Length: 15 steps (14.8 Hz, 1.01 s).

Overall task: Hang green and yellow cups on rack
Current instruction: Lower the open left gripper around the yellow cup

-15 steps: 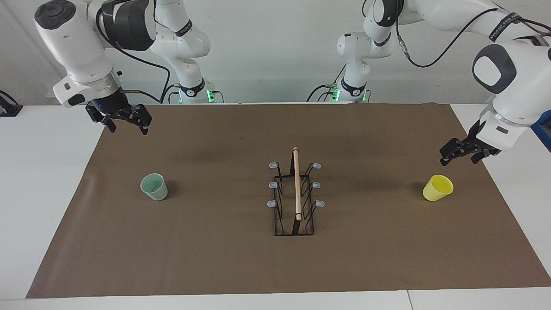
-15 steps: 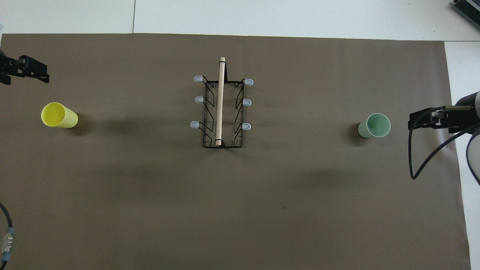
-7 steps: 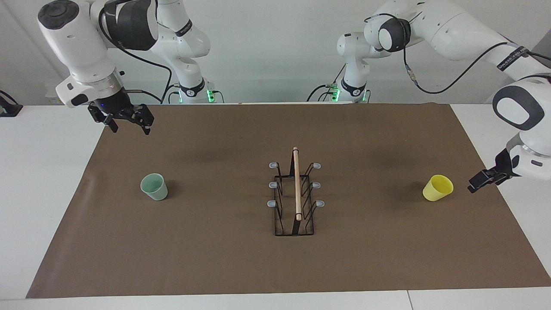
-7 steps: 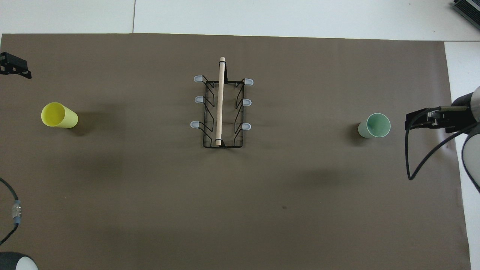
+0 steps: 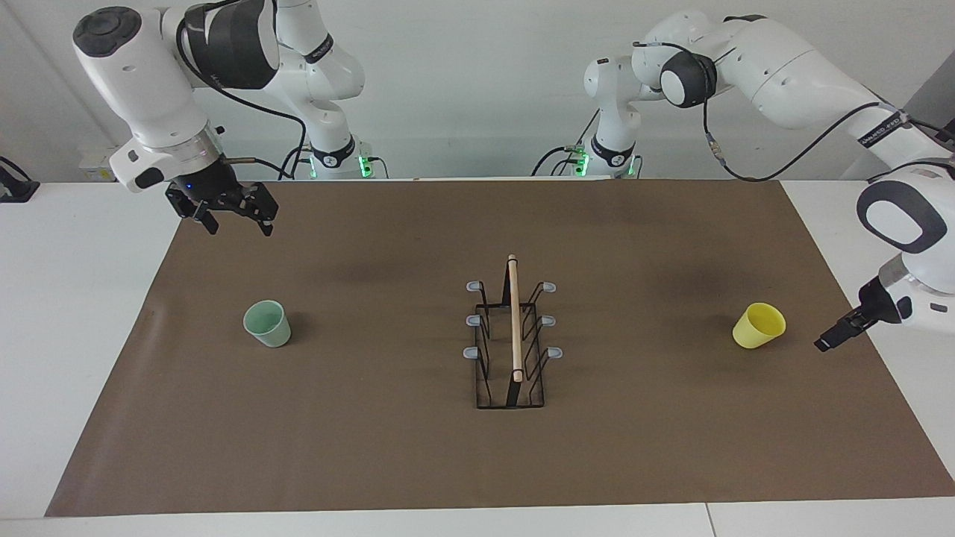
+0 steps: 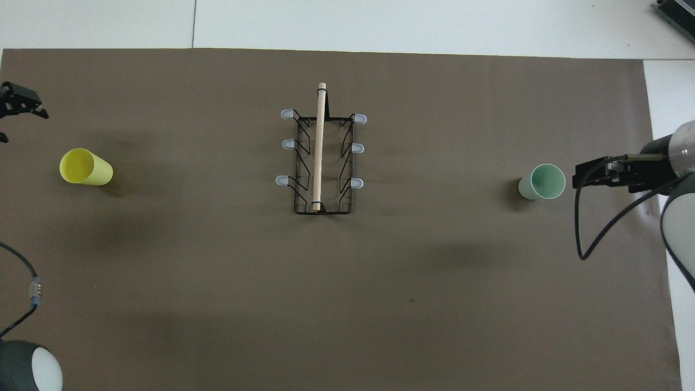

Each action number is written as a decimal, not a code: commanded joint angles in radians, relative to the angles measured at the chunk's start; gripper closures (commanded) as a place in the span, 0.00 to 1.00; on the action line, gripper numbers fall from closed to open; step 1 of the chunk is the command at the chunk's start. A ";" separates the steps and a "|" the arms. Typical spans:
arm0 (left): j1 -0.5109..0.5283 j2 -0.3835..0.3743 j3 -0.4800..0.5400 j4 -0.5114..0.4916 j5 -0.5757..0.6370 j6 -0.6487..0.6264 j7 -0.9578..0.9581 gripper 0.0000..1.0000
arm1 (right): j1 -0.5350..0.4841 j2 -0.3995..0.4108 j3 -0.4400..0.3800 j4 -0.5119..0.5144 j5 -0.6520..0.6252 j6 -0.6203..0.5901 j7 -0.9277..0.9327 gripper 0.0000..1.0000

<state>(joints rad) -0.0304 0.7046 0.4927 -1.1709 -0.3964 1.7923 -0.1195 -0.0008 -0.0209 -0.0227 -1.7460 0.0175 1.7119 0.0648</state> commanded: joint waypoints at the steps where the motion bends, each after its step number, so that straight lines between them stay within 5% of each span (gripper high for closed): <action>1: -0.006 0.001 0.059 -0.070 -0.126 0.024 -0.135 0.00 | -0.002 -0.027 0.000 -0.038 0.019 0.018 -0.037 0.00; 6: -0.043 -0.060 0.132 -0.265 -0.263 0.035 -0.344 0.00 | -0.004 -0.031 0.000 -0.038 0.019 0.011 -0.037 0.00; 15: 0.023 -0.080 0.145 -0.338 -0.530 -0.056 -0.638 0.00 | -0.007 -0.036 -0.002 -0.047 0.019 0.017 -0.034 0.00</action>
<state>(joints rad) -0.0389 0.6433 0.6310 -1.4693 -0.8458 1.7790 -0.7259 -0.0014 -0.0290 -0.0234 -1.7588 0.0176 1.7119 0.0490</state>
